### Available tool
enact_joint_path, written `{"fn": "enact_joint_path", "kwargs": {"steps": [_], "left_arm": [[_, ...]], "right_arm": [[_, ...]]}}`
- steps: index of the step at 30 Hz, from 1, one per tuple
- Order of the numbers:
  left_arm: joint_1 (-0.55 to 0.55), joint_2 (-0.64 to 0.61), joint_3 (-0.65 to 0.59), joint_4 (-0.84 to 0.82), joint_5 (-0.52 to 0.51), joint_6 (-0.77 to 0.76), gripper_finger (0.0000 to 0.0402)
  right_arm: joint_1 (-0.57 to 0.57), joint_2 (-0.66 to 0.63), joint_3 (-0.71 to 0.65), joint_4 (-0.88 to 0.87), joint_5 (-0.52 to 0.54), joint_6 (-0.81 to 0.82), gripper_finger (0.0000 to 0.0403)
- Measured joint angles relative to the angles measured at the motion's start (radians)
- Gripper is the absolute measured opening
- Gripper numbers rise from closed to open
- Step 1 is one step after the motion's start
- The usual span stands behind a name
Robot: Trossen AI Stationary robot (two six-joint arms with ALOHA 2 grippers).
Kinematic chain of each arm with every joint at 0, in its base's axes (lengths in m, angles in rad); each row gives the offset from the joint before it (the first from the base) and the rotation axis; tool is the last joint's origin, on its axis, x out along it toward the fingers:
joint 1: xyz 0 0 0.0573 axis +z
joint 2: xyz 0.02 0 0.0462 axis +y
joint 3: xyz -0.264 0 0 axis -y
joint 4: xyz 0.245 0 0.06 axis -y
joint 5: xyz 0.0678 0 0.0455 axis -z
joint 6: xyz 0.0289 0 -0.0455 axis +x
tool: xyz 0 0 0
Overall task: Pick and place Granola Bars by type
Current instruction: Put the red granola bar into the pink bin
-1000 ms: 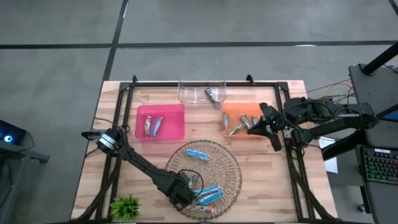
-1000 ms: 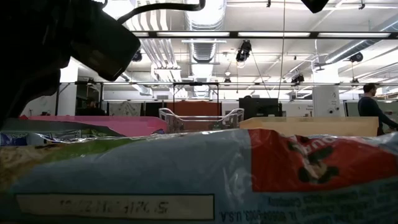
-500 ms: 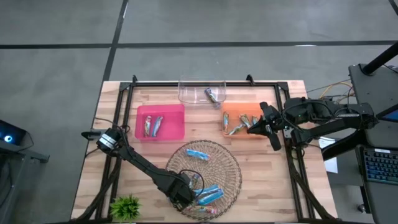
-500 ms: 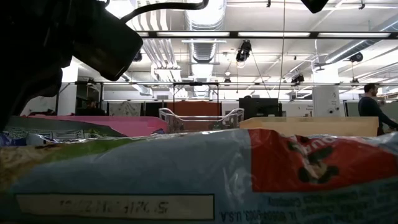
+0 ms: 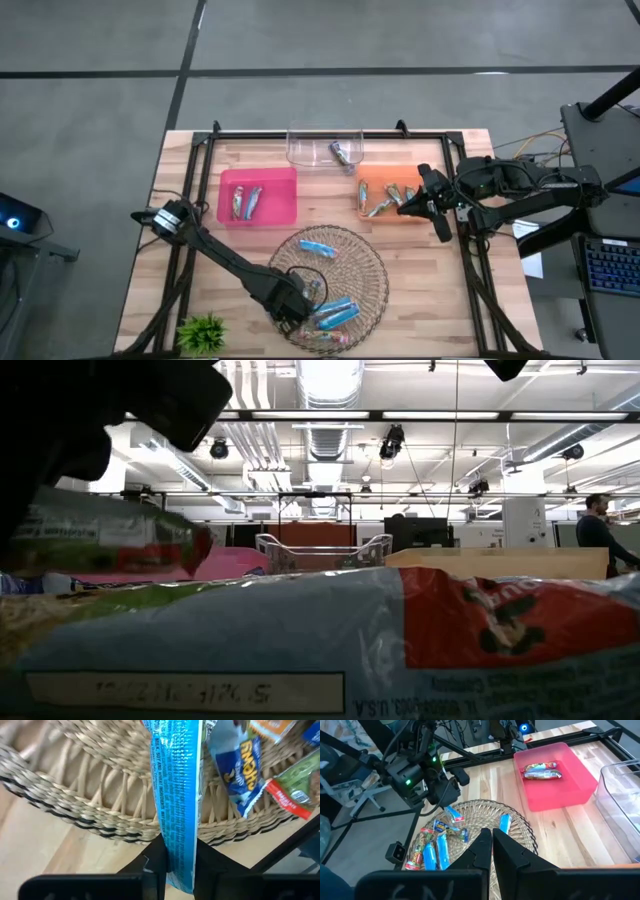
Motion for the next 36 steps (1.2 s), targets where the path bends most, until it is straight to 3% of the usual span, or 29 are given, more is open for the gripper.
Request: {"fn": "enact_joint_path", "kwargs": {"steps": [13, 18, 28, 36], "left_arm": [[0.064, -0.052, -0.002, -0.128, -0.011, 0.128, 0.0046], [0.14, -0.094, -0.002, -0.23, -0.064, 0.189, 0.0046], [0.296, -0.213, -0.005, -0.275, -0.193, 0.303, 0.0046], [0.376, -0.285, -0.005, -0.279, -0.23, 0.338, 0.0046]], "right_arm": [[0.0, 0.0, 0.0, 0.0, 0.0, 0.0, 0.0009], [0.0, 0.0, 0.0, 0.0, 0.0, -0.003, 0.0008], [0.0, 0.0, 0.0, 0.0, 0.0, -0.003, 0.0008], [0.0, 0.0, 0.0, 0.0, -0.001, -0.004, 0.0008]]}}
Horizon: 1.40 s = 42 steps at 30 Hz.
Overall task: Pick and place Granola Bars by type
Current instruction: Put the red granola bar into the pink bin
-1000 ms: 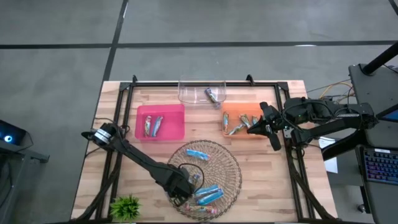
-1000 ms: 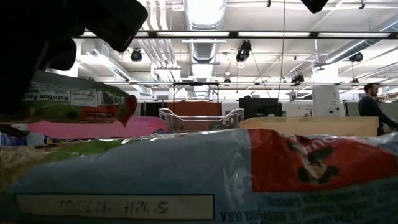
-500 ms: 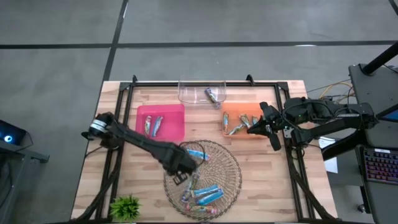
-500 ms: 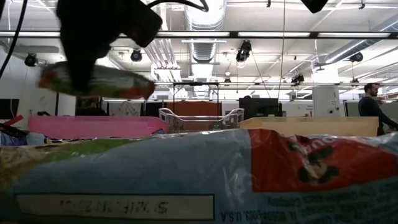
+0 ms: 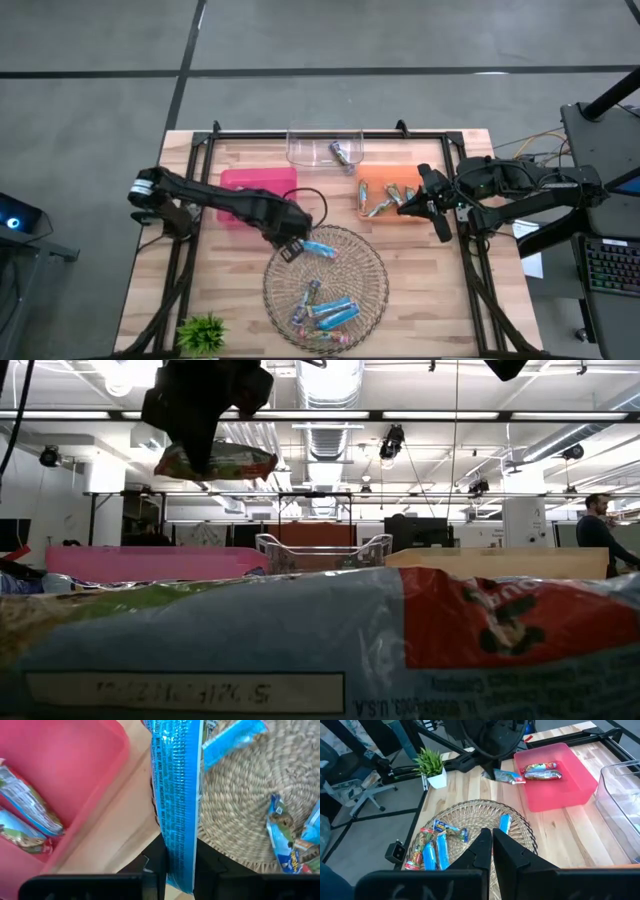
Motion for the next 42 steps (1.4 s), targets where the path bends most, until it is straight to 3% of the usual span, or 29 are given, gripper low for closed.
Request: {"fn": "enact_joint_path", "kwargs": {"steps": [12, 23, 34, 42], "left_arm": [[0.076, -0.015, 0.0, -0.018, -0.012, 0.055, 0.0046], [0.252, -0.015, 0.0, -0.018, -0.012, 0.087, 0.0046], [0.413, -0.015, 0.0, -0.02, -0.011, 0.018, 0.0046], [0.468, -0.015, -0.023, -0.021, -0.011, -0.047, 0.0046]], "right_arm": [[0.0, 0.0, 0.0, 0.0, 0.0, -0.006, 0.0008], [0.0, 0.0, 0.0, 0.0, 0.0, -0.011, 0.0008], [0.0, 0.0, 0.0, 0.0, 0.0, -0.011, 0.0008], [0.0, 0.0, 0.0, 0.0, 0.0, -0.011, 0.0008]]}}
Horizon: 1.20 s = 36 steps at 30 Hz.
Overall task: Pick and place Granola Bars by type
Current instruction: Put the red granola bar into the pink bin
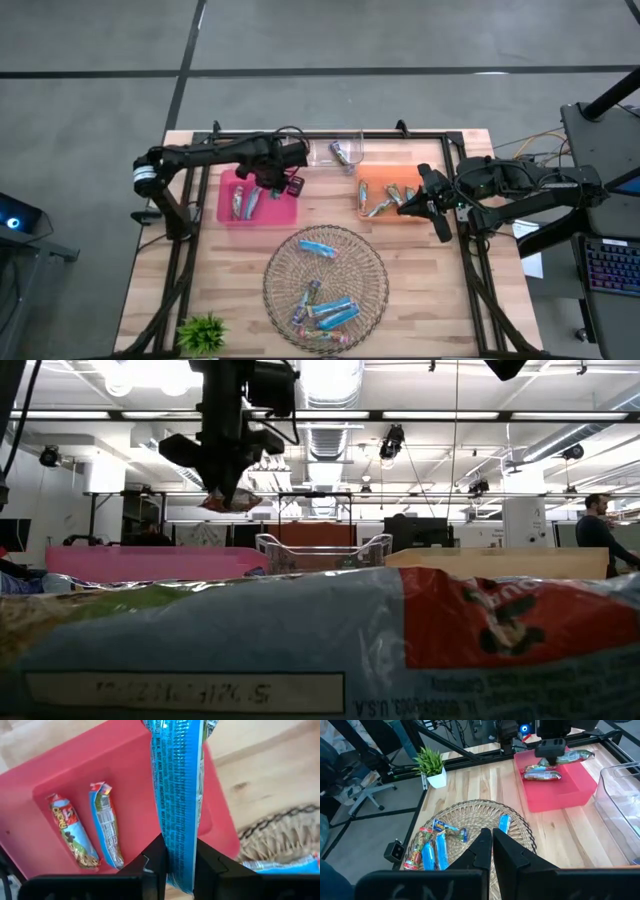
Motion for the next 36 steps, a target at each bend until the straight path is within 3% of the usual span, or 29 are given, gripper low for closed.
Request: {"fn": "enact_joint_path", "kwargs": {"steps": [17, 28, 36], "left_arm": [[0.001, 0.0, -0.203, 0.043, 0.018, -0.19, 0.0046], [0.006, 0.002, -0.302, 0.213, 0.077, -0.218, 0.0046], [0.008, 0.004, -0.322, 0.226, 0.098, -0.221, 0.0046]], "right_arm": [[0.0, 0.0, 0.0, 0.0, 0.0, -0.014, 0.0008], [0.0, 0.0, 0.0, 0.0, 0.0, -0.015, 0.0008], [0.0, 0.0, 0.0, 0.0, 0.0, -0.016, 0.0009]]}}
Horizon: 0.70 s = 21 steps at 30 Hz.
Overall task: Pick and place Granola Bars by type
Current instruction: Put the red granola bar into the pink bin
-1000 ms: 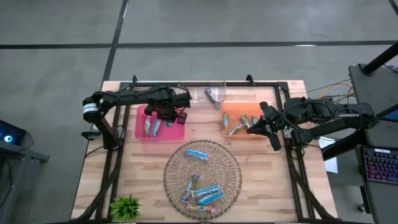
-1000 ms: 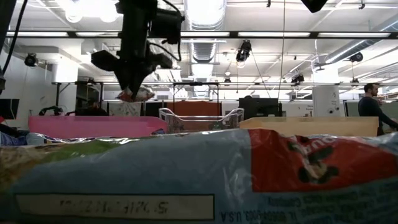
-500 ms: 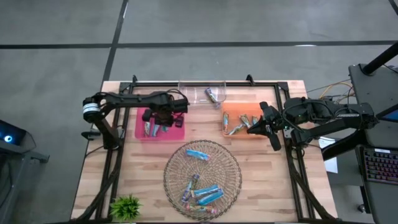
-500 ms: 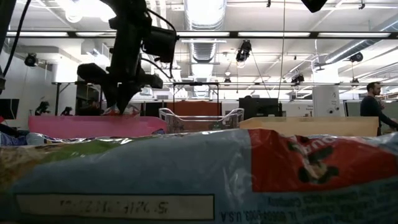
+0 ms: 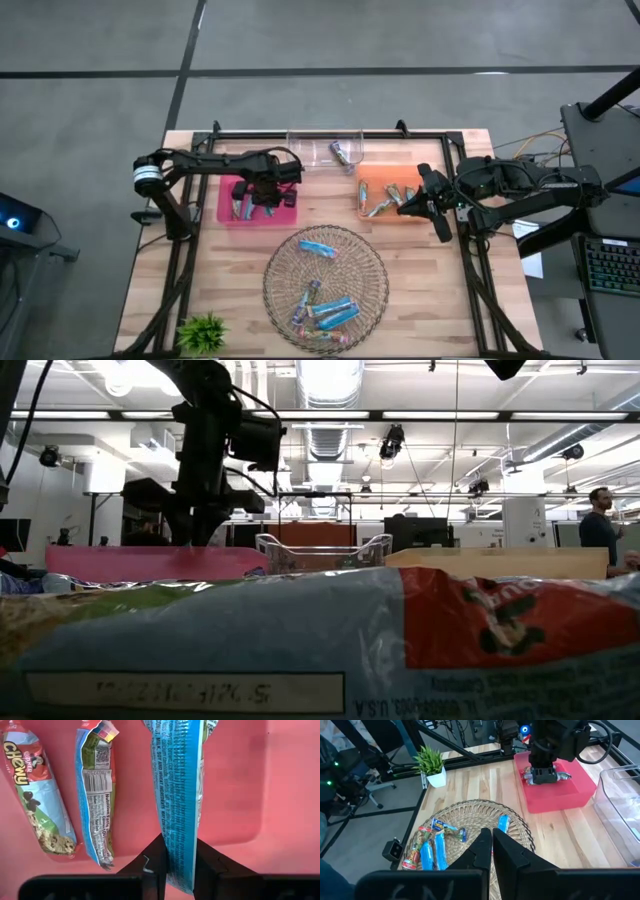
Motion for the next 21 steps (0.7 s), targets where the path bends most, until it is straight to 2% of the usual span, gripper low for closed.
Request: {"fn": "enact_joint_path", "kwargs": {"steps": [21], "left_arm": [[0.0, 0.0, 0.002, 0.008, 0.0, -0.001, 0.0046]], "right_arm": [[0.0, 0.0, 0.0, 0.0, 0.0, -0.006, 0.0008]]}}
